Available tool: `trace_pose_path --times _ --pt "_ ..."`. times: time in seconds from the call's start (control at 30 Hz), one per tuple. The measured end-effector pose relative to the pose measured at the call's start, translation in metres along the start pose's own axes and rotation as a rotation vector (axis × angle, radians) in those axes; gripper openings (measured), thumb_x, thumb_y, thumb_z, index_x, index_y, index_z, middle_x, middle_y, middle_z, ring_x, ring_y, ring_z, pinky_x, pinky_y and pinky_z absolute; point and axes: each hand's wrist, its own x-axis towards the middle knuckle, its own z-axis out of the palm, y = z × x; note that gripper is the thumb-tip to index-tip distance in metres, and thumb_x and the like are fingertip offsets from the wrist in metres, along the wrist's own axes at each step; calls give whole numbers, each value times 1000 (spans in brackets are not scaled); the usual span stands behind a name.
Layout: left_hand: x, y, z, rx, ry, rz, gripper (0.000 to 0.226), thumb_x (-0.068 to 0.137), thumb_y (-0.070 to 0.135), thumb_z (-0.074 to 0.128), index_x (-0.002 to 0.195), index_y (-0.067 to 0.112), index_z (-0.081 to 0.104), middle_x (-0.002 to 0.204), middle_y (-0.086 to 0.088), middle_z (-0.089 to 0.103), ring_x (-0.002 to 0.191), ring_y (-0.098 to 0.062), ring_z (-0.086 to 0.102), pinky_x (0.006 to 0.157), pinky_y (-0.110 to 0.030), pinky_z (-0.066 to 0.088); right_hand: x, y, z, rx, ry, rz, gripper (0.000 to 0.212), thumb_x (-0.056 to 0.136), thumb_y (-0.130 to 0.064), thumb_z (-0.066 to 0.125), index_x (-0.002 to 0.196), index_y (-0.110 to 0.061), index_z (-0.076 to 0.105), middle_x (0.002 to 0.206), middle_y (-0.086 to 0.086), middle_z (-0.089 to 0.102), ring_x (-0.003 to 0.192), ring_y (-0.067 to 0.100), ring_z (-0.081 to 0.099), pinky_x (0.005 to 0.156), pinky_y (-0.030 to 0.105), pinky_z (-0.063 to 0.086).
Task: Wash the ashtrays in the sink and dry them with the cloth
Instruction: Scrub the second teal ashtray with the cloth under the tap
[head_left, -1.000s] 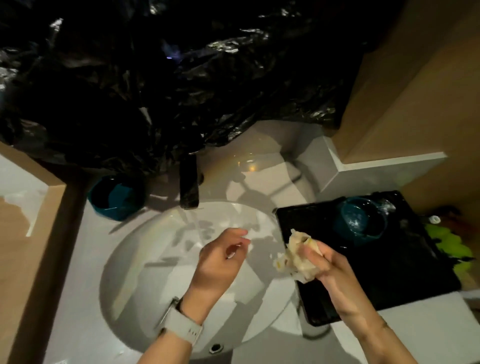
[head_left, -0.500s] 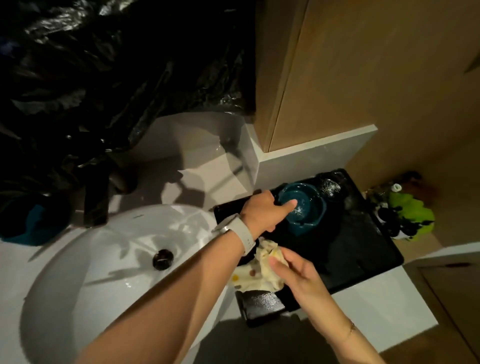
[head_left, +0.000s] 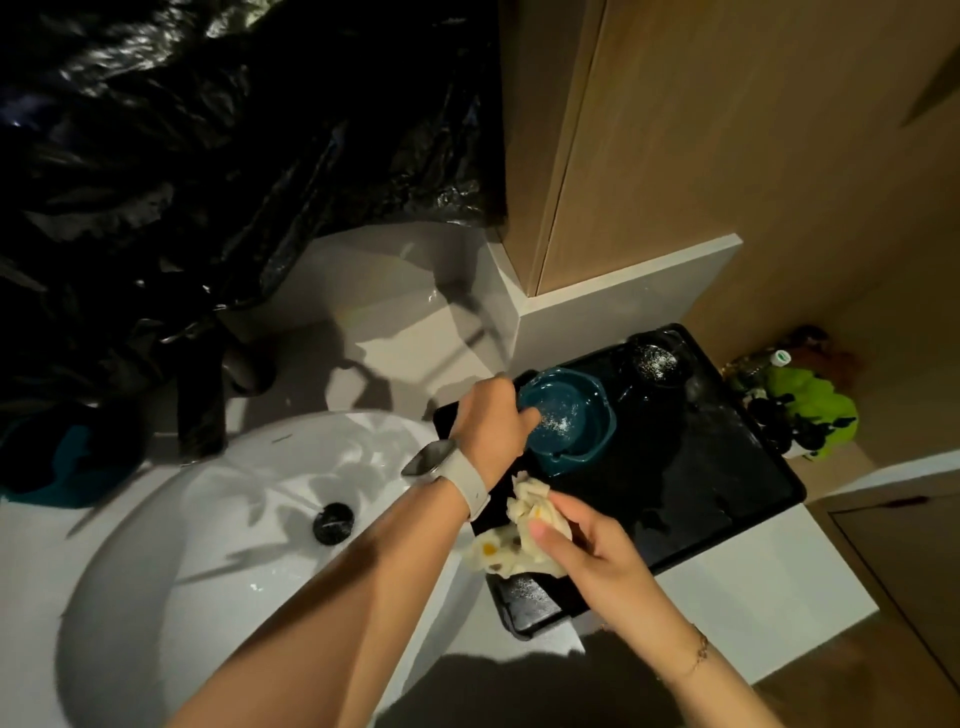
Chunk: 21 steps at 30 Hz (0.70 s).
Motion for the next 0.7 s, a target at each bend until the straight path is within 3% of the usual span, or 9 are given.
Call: trace_pose_path --times 0.03,0.1,0.17,0.27,0.37,0.47,0.53,0.6,0.7 --pt "-6 -6 -9 -17 13 -7 23 91 18 62 77 7 49 80 -11 65 73 -32 72 54 -33 50 -1 0 3 4 10 -15 72 73 -59 69 133 -20 56 126 -5 65 118 13 60 107 42 44" --pt "-18 -27 -31 -119 18 -72 28 92 18 60 70 12 45 67 -3 58 68 -28 73 50 -25 48 -3 -3 7 13 23 -38 59 73 -47 70 124 -19 61 116 -2 71 110 17 65 101 39 49" --pt "-33 -58 -56 -263 31 -138 25 91 20 62 74 6 51 62 -1 59 69 -28 74 60 -30 57 -1 -8 13 24 13 -52 41 76 -31 66 116 -22 63 107 -5 74 102 14 68 92 27 53" --pt "-63 -111 -83 -685 77 -247 17 95 11 58 96 -4 51 94 -12 66 71 -24 74 79 -45 61 2 -25 29 75 -9 -86 42 72 -29 65 114 -23 64 101 -9 75 97 7 68 83 16 51" --pt "-89 -160 -104 -997 43 -397 24 94 16 61 108 -3 55 109 -22 67 85 -30 74 91 -45 57 9 -39 59 115 -14 -93 57 62 -44 72 115 -23 67 108 -4 73 107 13 66 86 18 50" --pt "-104 -204 -111 -1161 45 -417 34 88 28 61 112 3 63 105 -22 66 95 -39 70 86 -42 59 16 -48 91 158 -62 -102 40 82 -36 72 119 -20 68 116 2 71 114 18 63 98 27 49" --pt "-110 -228 -108 -1308 101 -424 39 92 25 59 123 1 56 106 -24 61 98 -47 68 83 -45 60 19 -53 111 130 -86 -105 31 89 -26 66 118 -16 67 114 5 71 112 21 65 101 35 46" --pt "-112 -248 -103 -1445 178 -390 53 84 20 59 132 -1 49 113 -27 61 97 -47 69 81 -44 61 22 -56 129 119 -99 -94 38 84 -29 64 119 -14 66 112 5 72 109 19 66 101 35 46" --pt "-109 -273 -103 -1488 271 -361 52 88 3 58 139 7 44 129 -25 58 103 -47 67 82 -42 61 29 -52 152 112 -113 -69 51 76 -40 67 122 -16 64 112 4 73 110 18 66 101 35 45"
